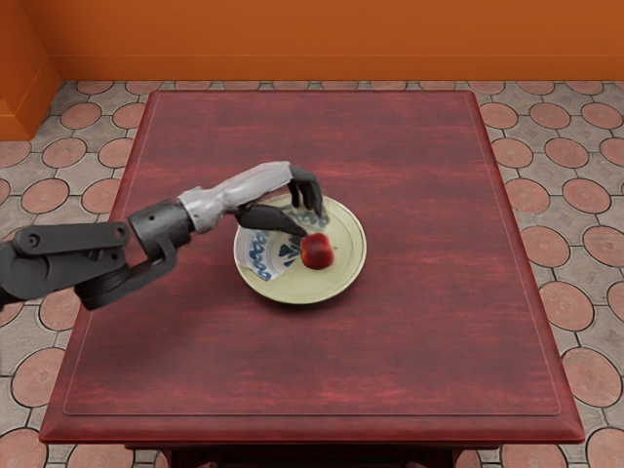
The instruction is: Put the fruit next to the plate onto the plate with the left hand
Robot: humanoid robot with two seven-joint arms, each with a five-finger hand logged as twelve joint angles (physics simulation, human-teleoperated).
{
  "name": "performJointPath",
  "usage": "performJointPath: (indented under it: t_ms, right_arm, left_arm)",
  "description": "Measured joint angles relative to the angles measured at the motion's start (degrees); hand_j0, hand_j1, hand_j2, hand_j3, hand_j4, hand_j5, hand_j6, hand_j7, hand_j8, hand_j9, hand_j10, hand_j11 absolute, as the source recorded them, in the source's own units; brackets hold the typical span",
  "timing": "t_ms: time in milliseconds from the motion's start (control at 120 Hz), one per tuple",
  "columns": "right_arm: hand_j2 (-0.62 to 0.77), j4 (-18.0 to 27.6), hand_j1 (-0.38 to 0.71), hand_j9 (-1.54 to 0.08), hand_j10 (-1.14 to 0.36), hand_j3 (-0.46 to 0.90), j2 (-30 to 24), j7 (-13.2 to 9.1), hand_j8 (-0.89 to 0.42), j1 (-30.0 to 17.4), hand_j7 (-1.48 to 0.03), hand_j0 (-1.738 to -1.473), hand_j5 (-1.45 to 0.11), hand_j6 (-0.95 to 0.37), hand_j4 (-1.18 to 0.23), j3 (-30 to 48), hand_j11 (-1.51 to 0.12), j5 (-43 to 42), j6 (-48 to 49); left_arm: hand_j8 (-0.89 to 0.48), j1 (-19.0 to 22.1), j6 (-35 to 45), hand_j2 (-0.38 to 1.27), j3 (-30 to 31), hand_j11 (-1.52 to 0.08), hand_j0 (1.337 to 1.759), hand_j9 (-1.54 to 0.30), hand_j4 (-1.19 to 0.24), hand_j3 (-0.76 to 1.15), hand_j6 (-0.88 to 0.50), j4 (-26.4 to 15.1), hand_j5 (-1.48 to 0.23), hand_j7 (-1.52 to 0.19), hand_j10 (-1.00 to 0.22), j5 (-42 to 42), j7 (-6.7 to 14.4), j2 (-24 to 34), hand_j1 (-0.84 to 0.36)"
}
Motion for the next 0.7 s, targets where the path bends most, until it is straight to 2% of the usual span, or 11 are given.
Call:
performJointPath:
  t_ms: [158, 283, 392, 525, 700]
  right_arm:
    - [0.0, 0.0, -0.35, 0.0, 0.0, 0.0, 0.0, 0.0, 0.0, 0.0, 0.0, -1.658, 0.0, 0.0, 0.0, 0.0, 0.0, 0.0, 0.0]
    - [0.0, -0.01, -0.35, 0.0, 0.0, 0.0, 0.0, 0.0, 0.0, 0.0, 0.0, -1.658, 0.0, 0.0, 0.0, 0.0, 0.0, 0.0, 0.0]
    - [0.0, 0.01, -0.35, 0.0, 0.0, 0.0, 0.0, 0.0, 0.0, 0.0, 0.0, -1.658, 0.0, 0.0, 0.0, 0.0, 0.0, 0.0, 0.0]
    - [0.0, 0.0, -0.35, 0.0, 0.0, 0.0, 0.0, 0.0, 0.0, 0.0, 0.0, -1.658, 0.0, 0.0, 0.0, 0.0, 0.0, 0.0, 0.0]
    - [0.0, 0.01, -0.35, 0.0, 0.0, 0.0, 0.0, 0.0, 0.0, 0.0, 0.0, -1.658, 0.0, 0.0, 0.0, 0.0, 0.0, 0.0, 0.0]
  left_arm:
    - [-0.32, 0.14, 0.03, 0.18, -1.35, -0.48, 1.658, -0.48, -0.36, 0.0, -0.31, 0.39, -0.48, -0.48, -0.36, -7.12, -0.01, -0.43, -0.05]
    - [-0.19, 4.72, 0.05, 0.1, -8.73, -0.28, 1.658, -0.28, -0.21, 0.0, -0.18, 0.64, -0.28, -0.28, -0.21, -11.96, -0.01, -0.11, 0.12]
    - [-0.12, 5.77, 0.05, 0.06, -13.99, -0.18, 1.658, -0.18, -0.13, 0.0, -0.12, 1.73, -0.18, -0.18, -0.13, -18.15, -0.01, 0.04, 0.2]
    - [-0.07, 12.87, -0.04, 0.04, -21.01, -0.11, 1.658, -0.11, -0.08, 0.0, -0.07, 3.55, -0.11, -0.11, -0.08, -21.83, -0.01, 1.06, 0.26]
    - [-0.04, 17.9, 0.03, 0.02, -26.38, -0.06, 1.658, -0.06, -0.05, 0.0, -0.04, 4.92, -0.06, -0.06, -0.05, -25.24, -0.01, 5.49, 0.3]
